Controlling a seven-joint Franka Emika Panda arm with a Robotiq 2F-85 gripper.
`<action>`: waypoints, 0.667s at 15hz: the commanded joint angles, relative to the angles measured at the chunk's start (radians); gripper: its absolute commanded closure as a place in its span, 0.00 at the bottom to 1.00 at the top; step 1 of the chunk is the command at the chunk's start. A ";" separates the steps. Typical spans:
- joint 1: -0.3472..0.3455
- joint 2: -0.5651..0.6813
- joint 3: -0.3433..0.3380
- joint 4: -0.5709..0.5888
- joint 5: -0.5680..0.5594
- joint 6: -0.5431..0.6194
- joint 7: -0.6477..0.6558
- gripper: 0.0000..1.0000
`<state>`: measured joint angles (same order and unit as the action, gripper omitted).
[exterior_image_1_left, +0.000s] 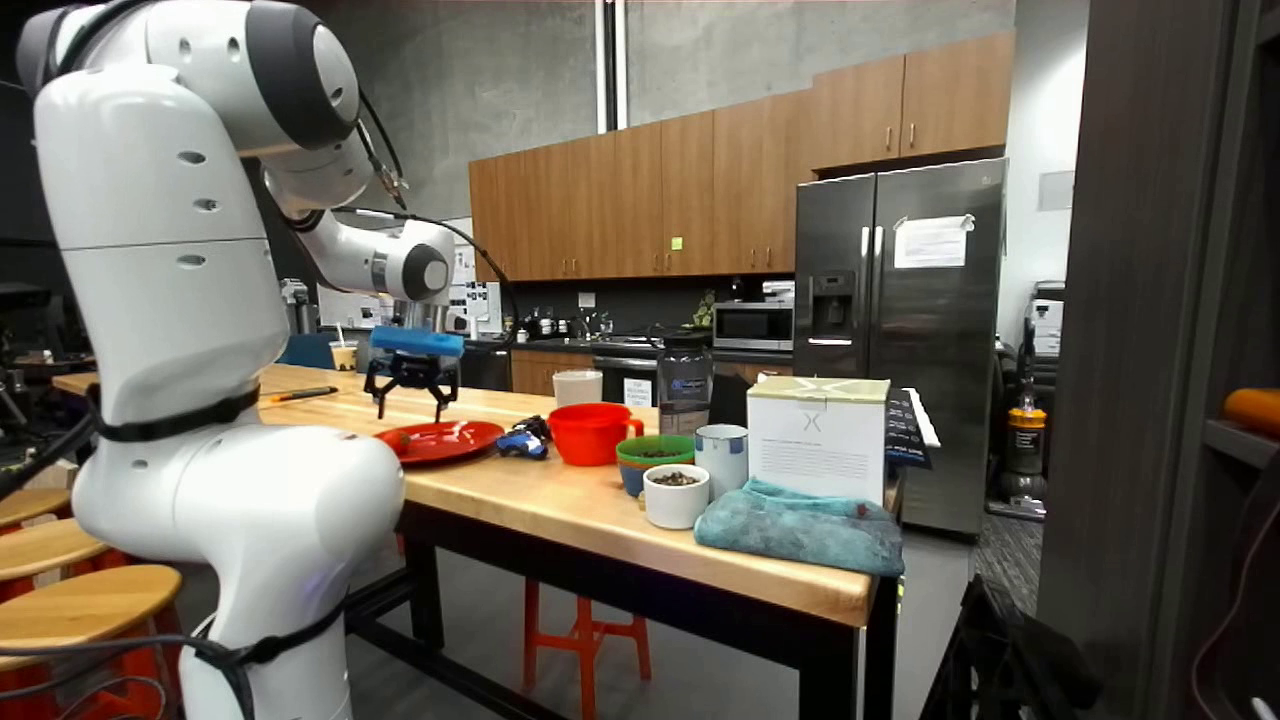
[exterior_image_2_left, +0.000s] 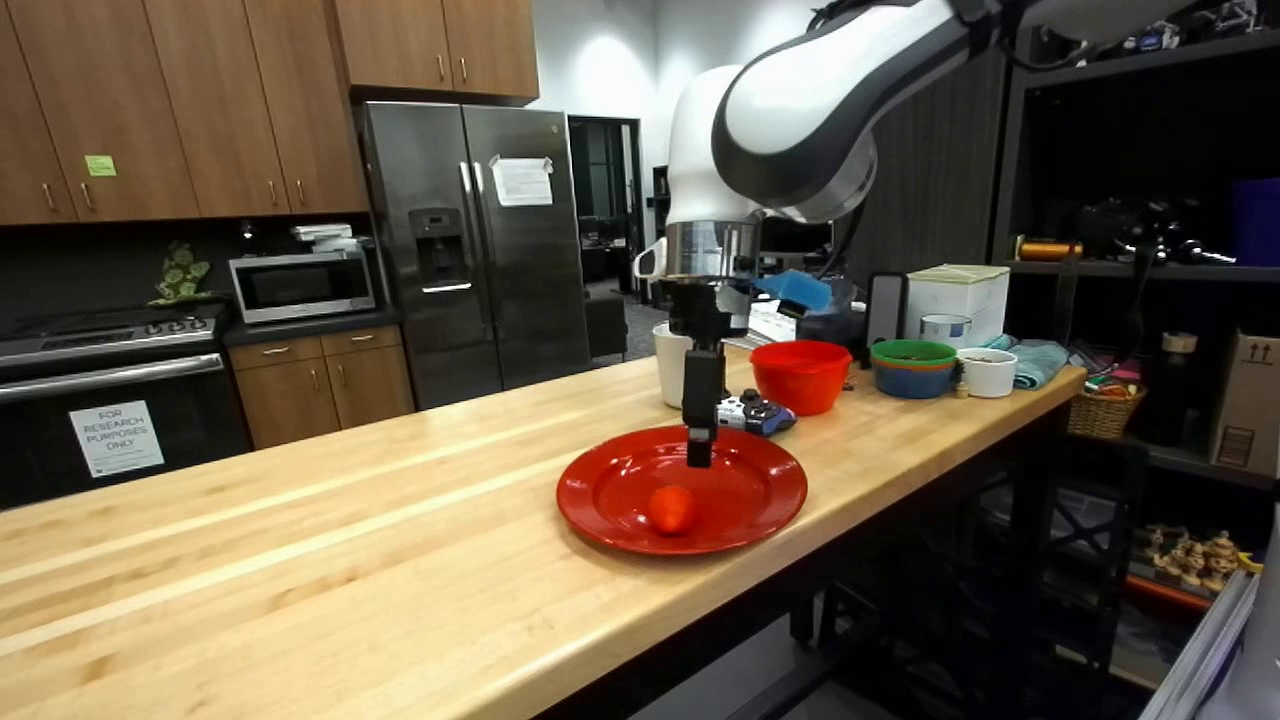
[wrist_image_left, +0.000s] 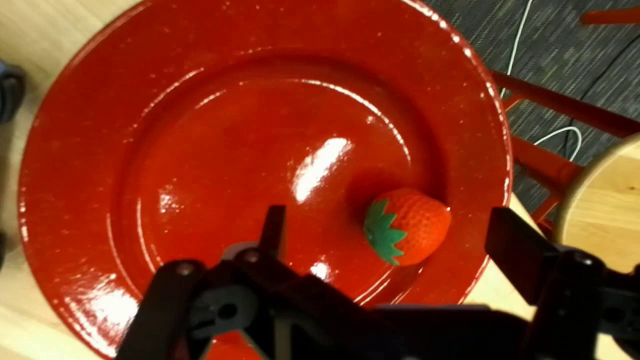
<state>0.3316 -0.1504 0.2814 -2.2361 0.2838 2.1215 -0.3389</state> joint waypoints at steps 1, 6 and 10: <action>0.015 -0.025 -0.009 0.000 0.062 -0.074 -0.049 0.00; 0.045 -0.004 0.008 -0.012 0.170 -0.063 -0.118 0.00; 0.051 0.013 0.043 -0.065 0.108 0.086 -0.077 0.00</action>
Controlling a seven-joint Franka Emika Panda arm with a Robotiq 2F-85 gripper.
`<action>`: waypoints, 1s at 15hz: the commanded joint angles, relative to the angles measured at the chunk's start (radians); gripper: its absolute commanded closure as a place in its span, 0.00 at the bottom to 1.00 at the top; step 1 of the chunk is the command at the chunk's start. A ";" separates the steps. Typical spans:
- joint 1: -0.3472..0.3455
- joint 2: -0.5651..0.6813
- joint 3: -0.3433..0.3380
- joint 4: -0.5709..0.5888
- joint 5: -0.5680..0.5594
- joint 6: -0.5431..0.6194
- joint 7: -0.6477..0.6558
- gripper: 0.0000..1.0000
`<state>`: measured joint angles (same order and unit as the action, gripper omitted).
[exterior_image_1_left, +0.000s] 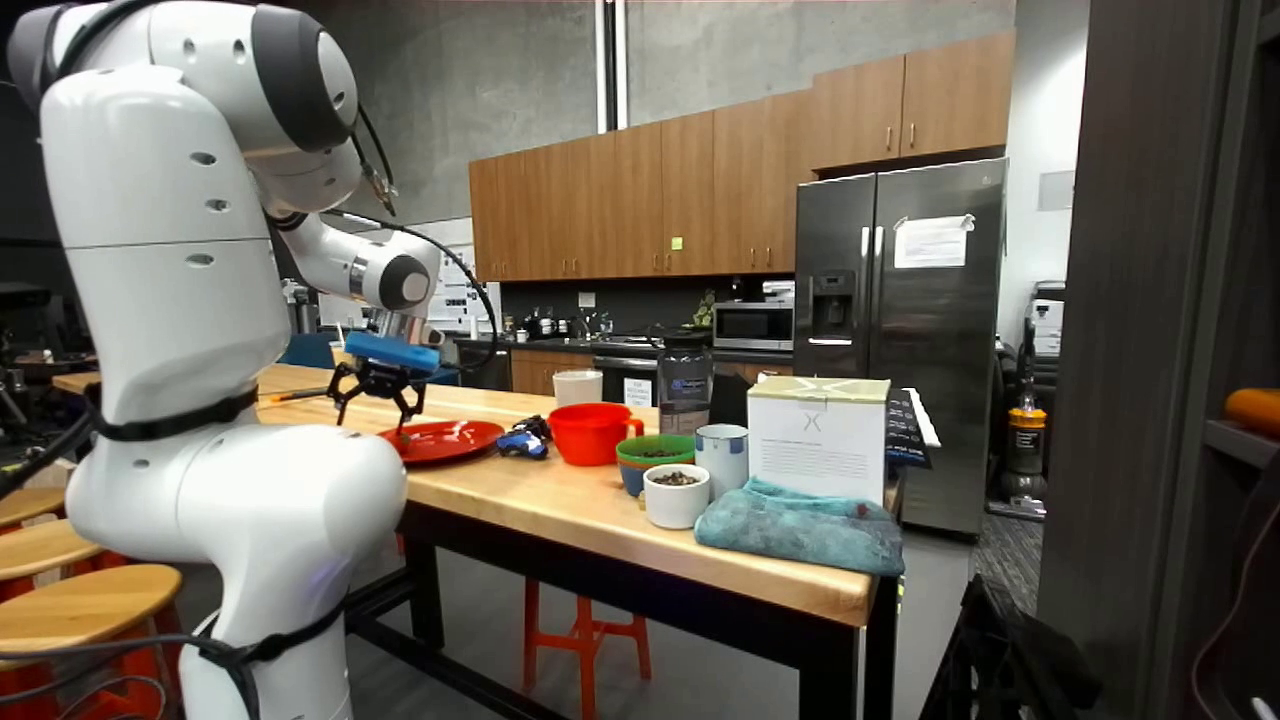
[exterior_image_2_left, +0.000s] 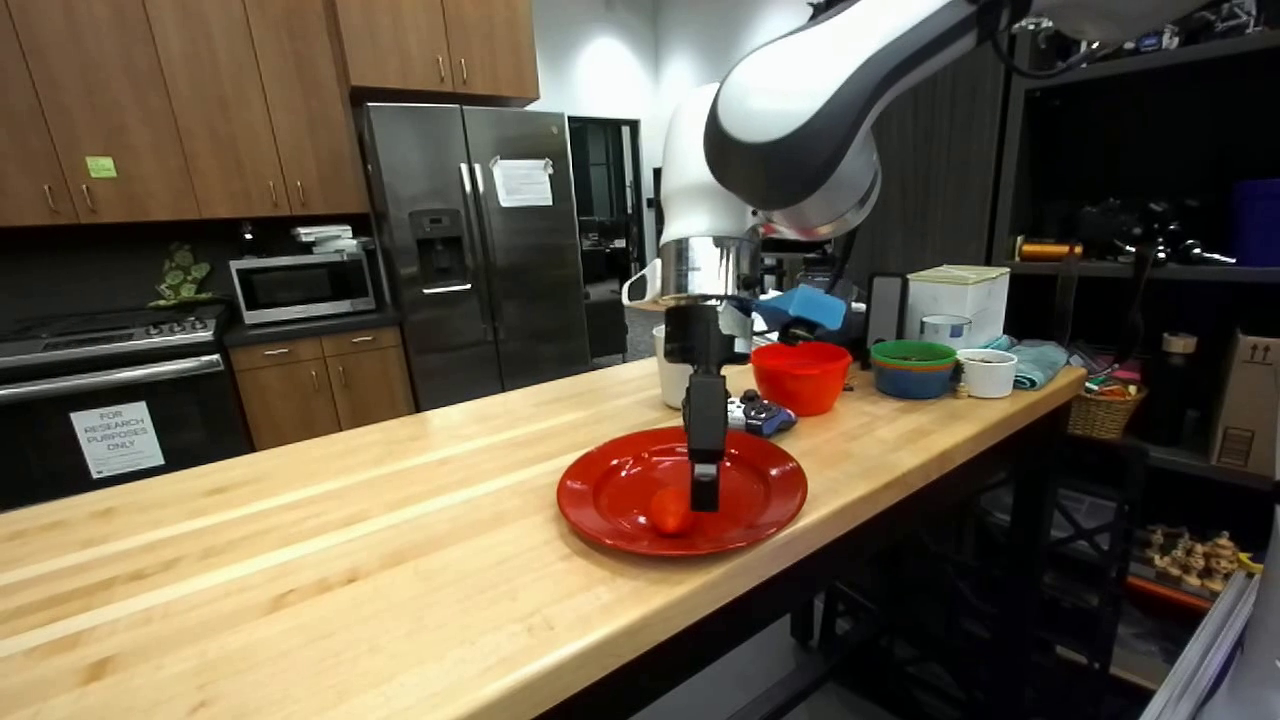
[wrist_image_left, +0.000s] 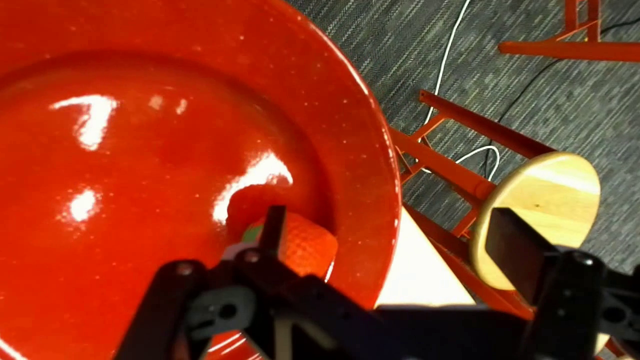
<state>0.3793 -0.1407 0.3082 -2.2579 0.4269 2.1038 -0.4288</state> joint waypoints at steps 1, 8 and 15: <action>0.005 0.009 0.023 -0.056 -0.047 0.138 0.019 0.00; -0.004 0.035 0.038 -0.111 -0.194 0.329 0.115 0.00; -0.003 0.051 0.039 -0.087 -0.271 0.374 0.204 0.00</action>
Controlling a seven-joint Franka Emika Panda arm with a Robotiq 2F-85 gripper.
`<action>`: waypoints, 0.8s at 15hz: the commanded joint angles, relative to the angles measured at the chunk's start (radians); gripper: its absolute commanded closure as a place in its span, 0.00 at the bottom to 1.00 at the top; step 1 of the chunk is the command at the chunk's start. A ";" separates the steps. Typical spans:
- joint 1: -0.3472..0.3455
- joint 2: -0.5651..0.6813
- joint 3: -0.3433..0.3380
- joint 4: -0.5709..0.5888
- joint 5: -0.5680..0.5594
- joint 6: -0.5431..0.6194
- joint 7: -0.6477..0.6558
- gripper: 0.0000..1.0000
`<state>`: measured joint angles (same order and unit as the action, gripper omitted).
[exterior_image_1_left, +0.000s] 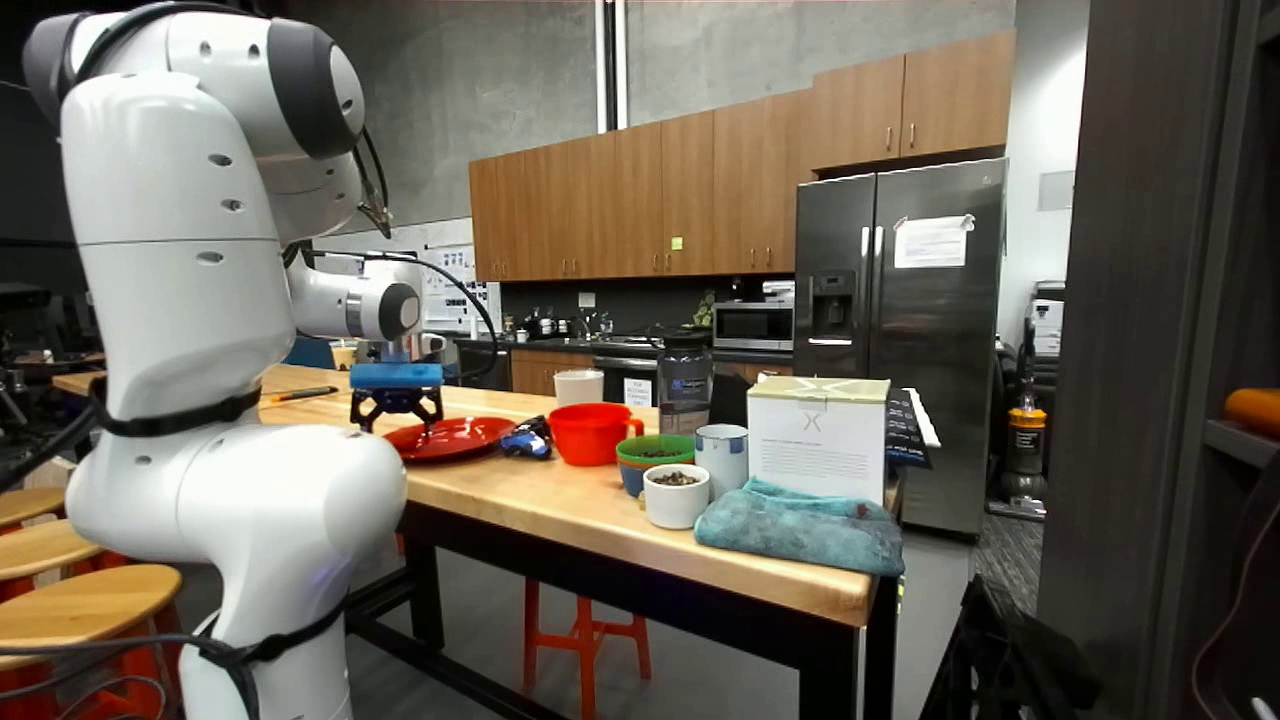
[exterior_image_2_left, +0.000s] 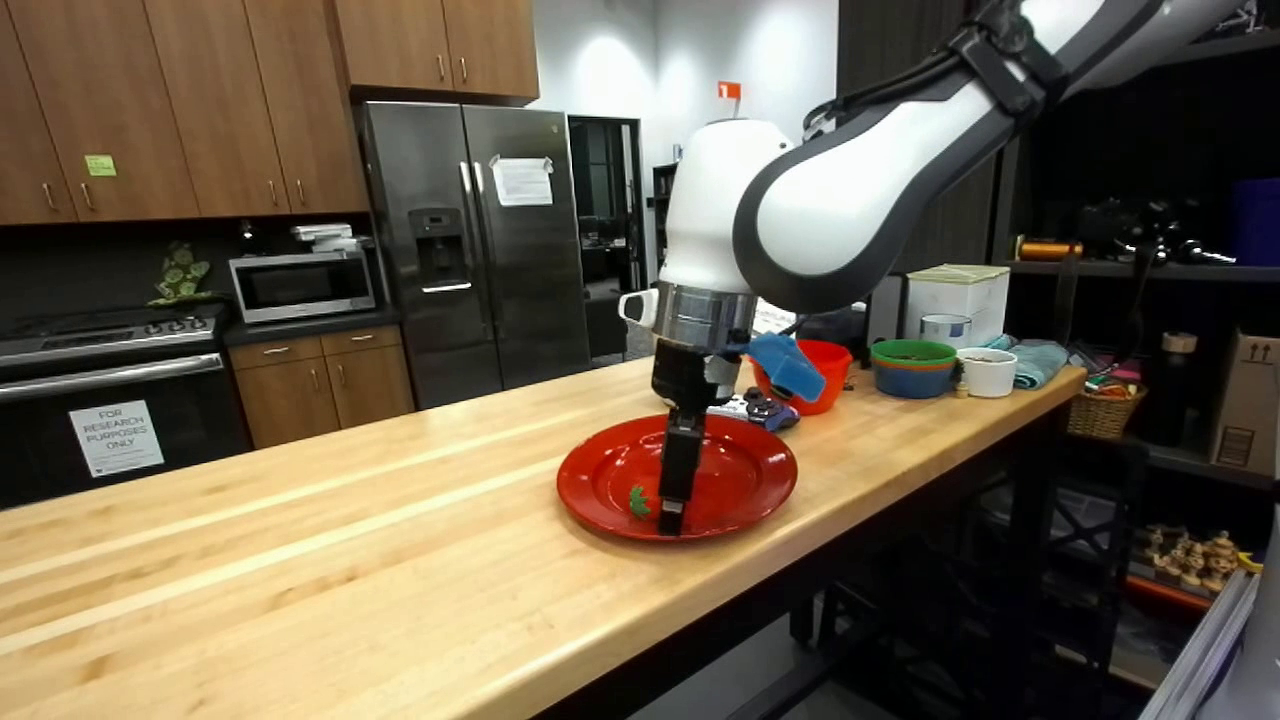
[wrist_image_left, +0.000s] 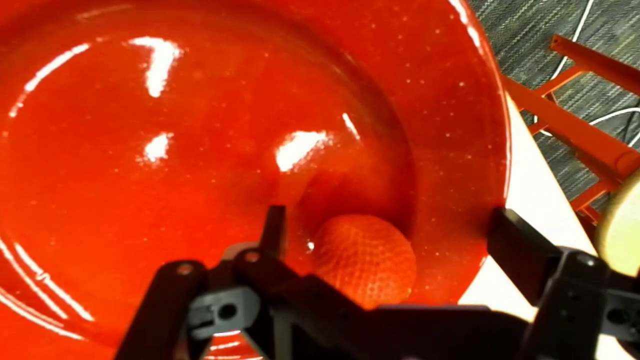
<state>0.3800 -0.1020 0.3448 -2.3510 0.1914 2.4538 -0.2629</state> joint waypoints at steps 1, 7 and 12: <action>-0.003 0.015 0.002 0.009 -0.037 0.027 0.040 0.00; 0.009 0.019 0.000 0.035 0.026 0.023 0.006 0.00; 0.016 0.029 0.006 0.039 0.062 0.028 -0.004 0.00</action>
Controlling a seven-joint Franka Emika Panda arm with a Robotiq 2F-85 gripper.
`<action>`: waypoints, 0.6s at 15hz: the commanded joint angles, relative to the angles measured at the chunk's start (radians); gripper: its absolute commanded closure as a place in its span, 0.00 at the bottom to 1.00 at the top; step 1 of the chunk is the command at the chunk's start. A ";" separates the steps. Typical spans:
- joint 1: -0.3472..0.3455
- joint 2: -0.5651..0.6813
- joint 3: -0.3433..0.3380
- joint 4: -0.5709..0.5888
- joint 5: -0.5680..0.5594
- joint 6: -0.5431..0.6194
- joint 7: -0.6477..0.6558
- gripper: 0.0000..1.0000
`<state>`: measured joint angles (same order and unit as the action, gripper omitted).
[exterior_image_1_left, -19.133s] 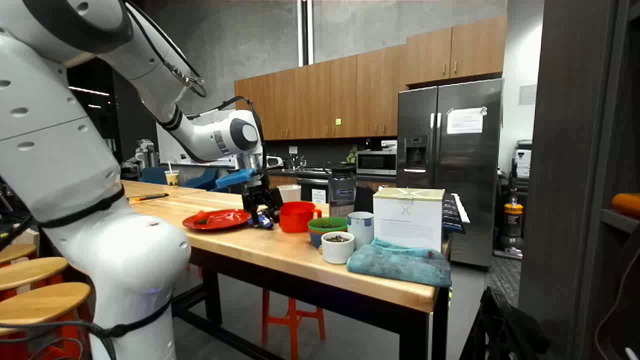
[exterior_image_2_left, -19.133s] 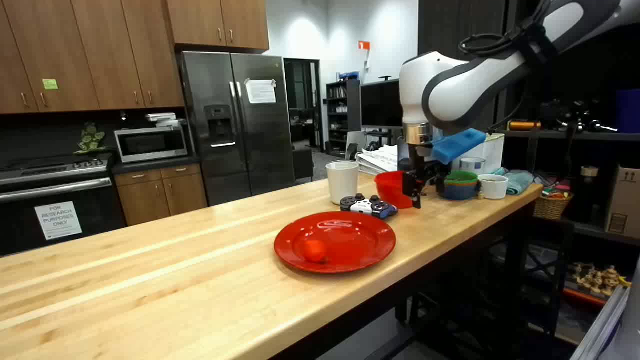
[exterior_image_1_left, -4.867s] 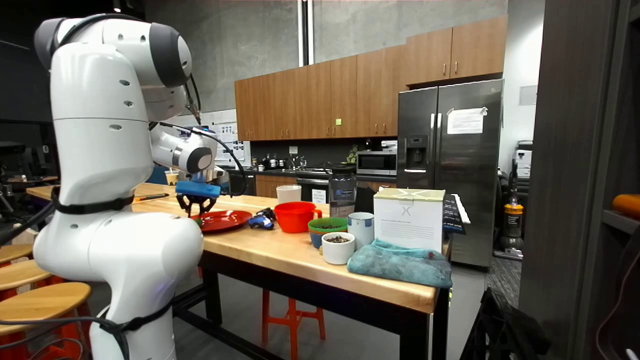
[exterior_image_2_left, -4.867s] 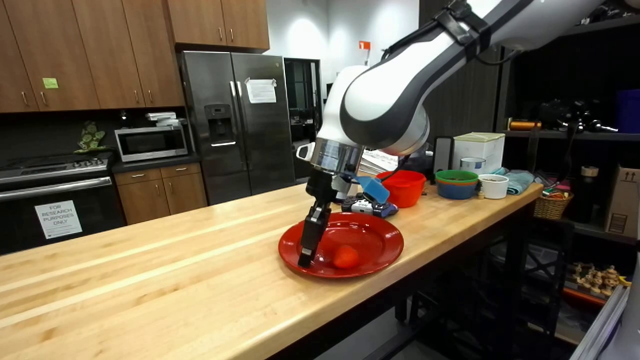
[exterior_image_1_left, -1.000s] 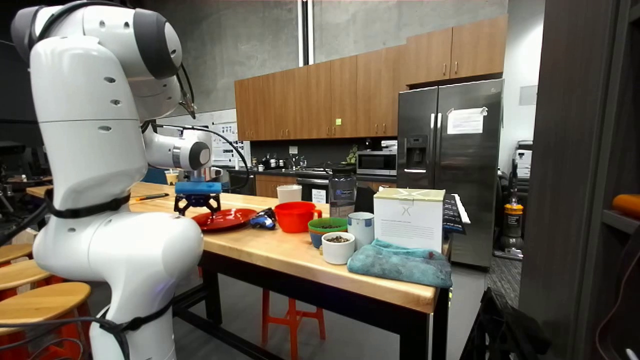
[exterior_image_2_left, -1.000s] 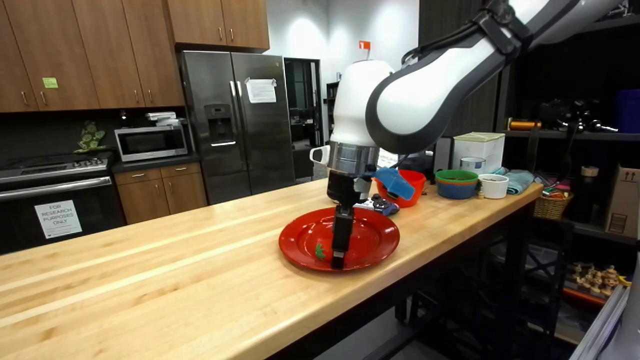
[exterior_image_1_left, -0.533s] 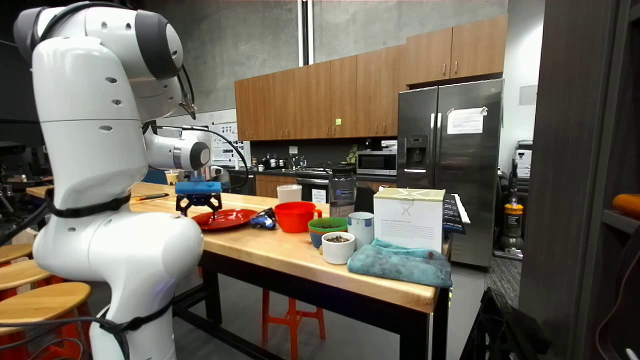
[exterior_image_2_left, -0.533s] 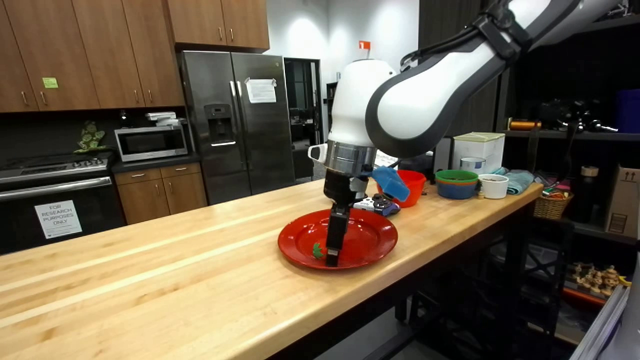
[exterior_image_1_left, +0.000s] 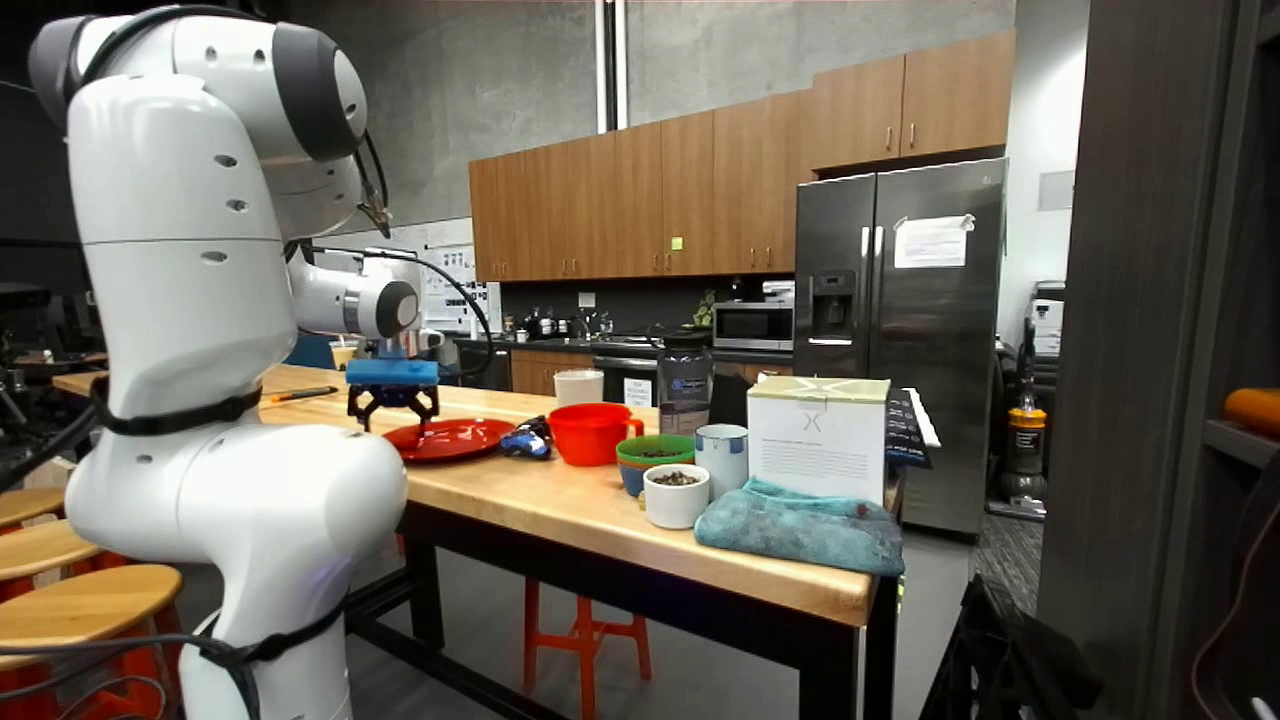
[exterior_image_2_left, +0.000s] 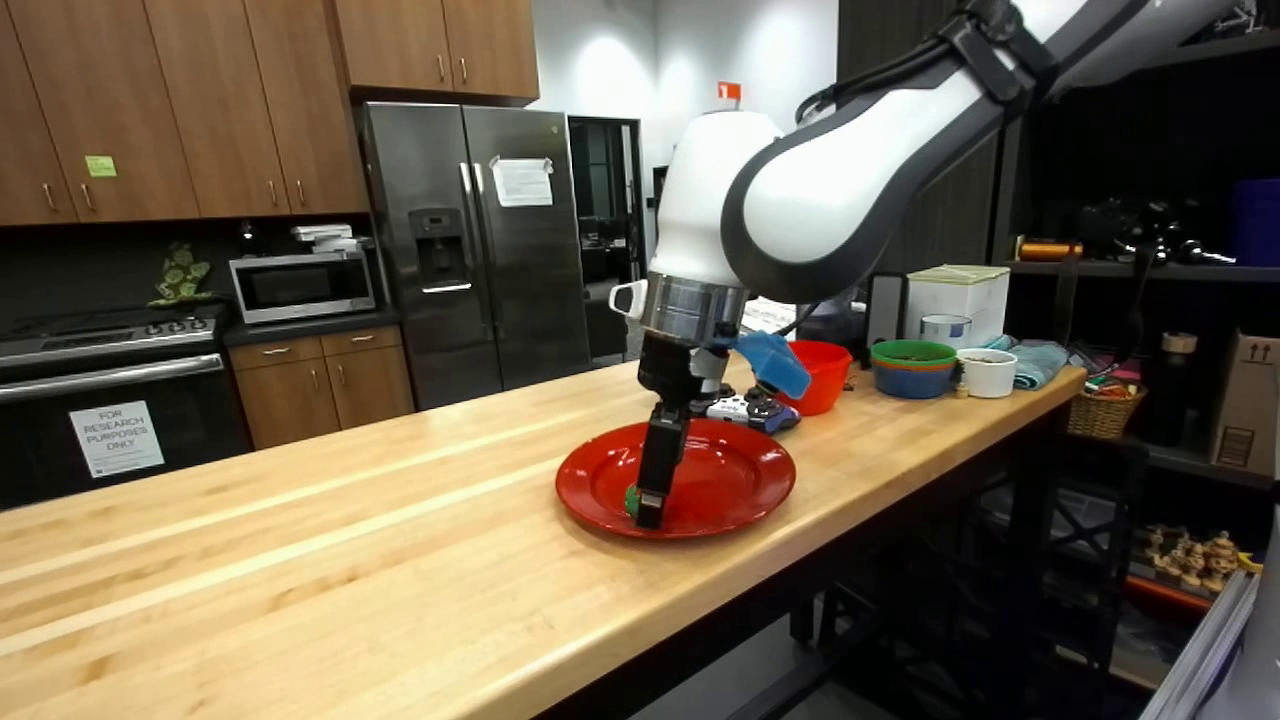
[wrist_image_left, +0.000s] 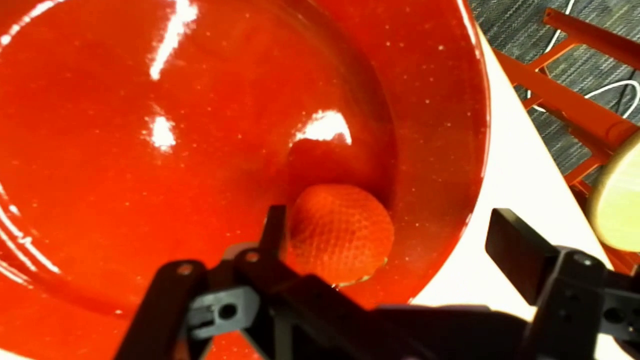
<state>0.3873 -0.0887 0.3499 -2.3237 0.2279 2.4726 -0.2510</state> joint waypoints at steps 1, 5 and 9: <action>0.006 0.022 0.003 0.009 0.012 0.016 -0.004 0.00; 0.004 0.039 0.006 0.001 0.002 0.024 0.001 0.00; 0.001 0.055 0.008 0.006 0.002 0.033 0.004 0.00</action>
<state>0.3905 -0.0415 0.3551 -2.3223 0.2347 2.4902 -0.2507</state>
